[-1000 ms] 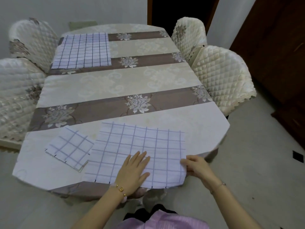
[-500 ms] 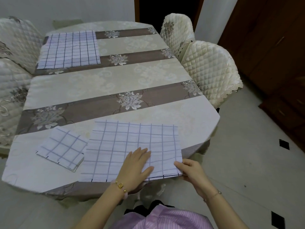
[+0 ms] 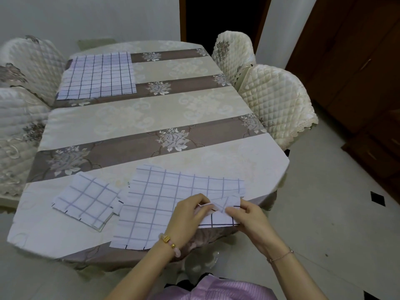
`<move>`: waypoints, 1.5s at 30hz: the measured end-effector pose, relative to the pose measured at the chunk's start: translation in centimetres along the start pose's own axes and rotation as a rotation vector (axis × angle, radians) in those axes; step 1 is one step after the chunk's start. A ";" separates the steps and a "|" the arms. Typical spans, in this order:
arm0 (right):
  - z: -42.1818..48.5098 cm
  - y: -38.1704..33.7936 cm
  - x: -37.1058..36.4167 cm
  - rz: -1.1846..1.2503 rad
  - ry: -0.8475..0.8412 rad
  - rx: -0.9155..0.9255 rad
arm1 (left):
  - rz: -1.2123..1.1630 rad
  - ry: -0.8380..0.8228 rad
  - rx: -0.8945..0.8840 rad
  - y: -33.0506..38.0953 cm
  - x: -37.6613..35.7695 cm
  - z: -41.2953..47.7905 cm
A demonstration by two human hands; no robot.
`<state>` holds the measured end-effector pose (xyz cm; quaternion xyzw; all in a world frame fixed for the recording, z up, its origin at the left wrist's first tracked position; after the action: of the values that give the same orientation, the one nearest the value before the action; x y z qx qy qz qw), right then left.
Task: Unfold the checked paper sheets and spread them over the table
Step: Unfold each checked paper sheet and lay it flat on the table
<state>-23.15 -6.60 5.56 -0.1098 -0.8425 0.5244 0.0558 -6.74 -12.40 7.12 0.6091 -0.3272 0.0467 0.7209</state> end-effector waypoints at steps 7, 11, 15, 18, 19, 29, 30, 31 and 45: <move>1.4 -3.5 2.5 0.104 0.009 0.057 | -0.134 0.286 0.031 0.8 6.5 3.9; 2.7 -7.1 3.8 0.221 0.019 0.145 | -0.222 0.469 0.041 1.1 11.9 6.7; 4.2 -10.9 4.7 0.377 0.023 0.199 | -0.237 0.621 0.063 1.3 16.9 8.3; 5.0 -13.3 5.1 0.408 0.035 0.223 | -0.193 0.696 0.059 1.4 20.1 8.6; 5.4 -14.1 5.3 0.412 0.046 0.228 | -0.196 0.718 0.055 1.5 21.1 8.5; 7.1 -19.9 5.9 0.068 0.208 0.370 | -0.187 0.742 0.092 0.1 26.8 8.7; 7.4 -19.8 5.8 0.017 0.233 0.377 | -0.178 0.732 0.116 -0.6 26.6 8.7; 7.9 -19.5 5.6 -0.029 0.246 0.379 | -0.176 0.716 0.147 -1.5 26.3 8.6; 10.2 -6.2 6.2 -0.004 0.086 -0.030 | -0.235 0.478 0.582 -11.5 19.3 4.7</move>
<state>-32.07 -16.64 6.40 -0.1315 -0.8474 0.5063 0.0913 11.75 -26.00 7.81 0.7932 -0.0512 0.1952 0.5745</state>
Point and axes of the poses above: each hand's wrist, its own z-axis towards the middle knuckle, its own x-axis out of the back of the hand, y = z × x, the point moved 3 cm from there along z, towards the middle knuckle, and after that the axes turned 2 degrees about y, right-handed, at the moved point
